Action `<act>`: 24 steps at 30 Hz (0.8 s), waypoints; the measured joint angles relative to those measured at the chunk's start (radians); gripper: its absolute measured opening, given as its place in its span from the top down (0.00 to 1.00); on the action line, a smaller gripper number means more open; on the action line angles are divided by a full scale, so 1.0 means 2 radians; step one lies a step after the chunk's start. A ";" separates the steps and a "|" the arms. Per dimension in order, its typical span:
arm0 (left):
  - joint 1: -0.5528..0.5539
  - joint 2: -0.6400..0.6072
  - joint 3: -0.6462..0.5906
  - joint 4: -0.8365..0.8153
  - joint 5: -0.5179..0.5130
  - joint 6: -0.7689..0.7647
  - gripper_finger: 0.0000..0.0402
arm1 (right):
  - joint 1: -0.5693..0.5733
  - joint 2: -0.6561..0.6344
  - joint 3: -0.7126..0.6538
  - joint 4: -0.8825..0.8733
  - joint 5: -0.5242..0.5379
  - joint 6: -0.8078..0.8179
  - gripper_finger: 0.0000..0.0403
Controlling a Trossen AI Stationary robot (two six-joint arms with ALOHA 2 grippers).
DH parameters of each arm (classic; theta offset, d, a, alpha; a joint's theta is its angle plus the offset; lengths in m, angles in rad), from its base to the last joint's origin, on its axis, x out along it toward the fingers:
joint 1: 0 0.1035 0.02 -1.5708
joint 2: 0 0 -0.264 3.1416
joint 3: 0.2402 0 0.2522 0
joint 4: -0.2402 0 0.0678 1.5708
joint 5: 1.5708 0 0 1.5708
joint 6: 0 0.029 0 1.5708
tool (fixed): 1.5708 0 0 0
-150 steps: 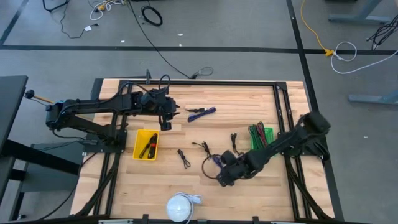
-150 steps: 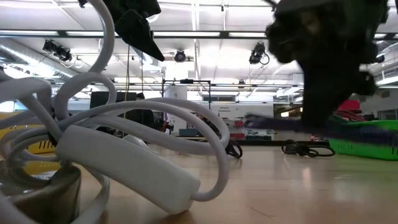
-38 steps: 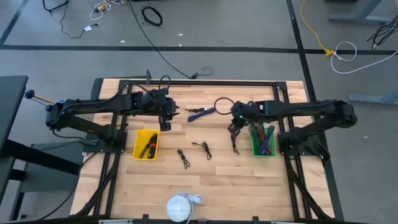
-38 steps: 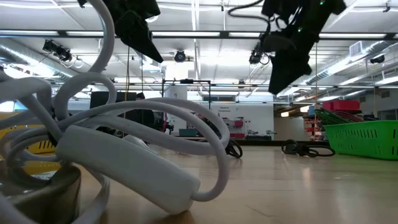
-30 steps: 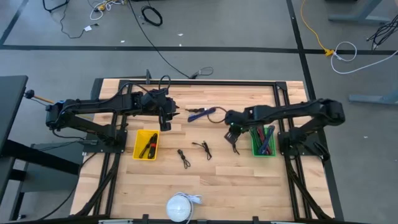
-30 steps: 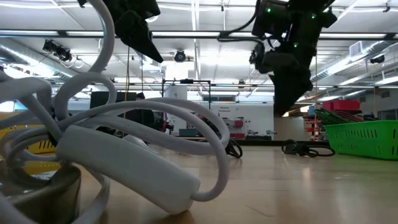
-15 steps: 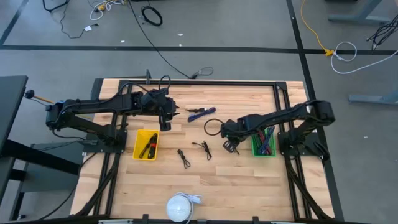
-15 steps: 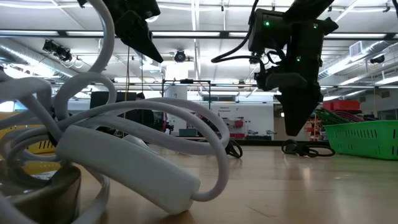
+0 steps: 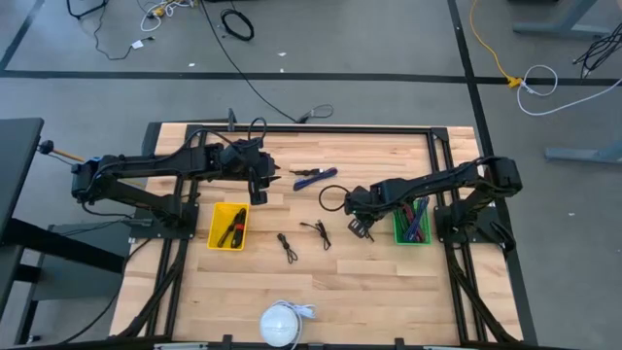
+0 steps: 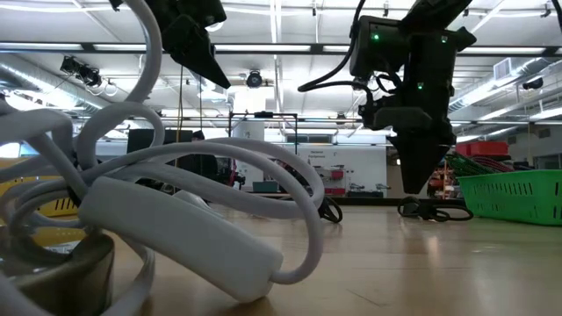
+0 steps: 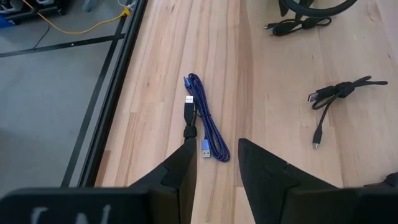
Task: Pick & Place USB Port
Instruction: Put the black charger cable into the yellow basket
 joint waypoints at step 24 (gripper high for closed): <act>0.000 0.000 0.000 -0.001 0.000 -0.001 0.70 | 0.000 0.000 0.000 0.010 -0.006 0.009 0.82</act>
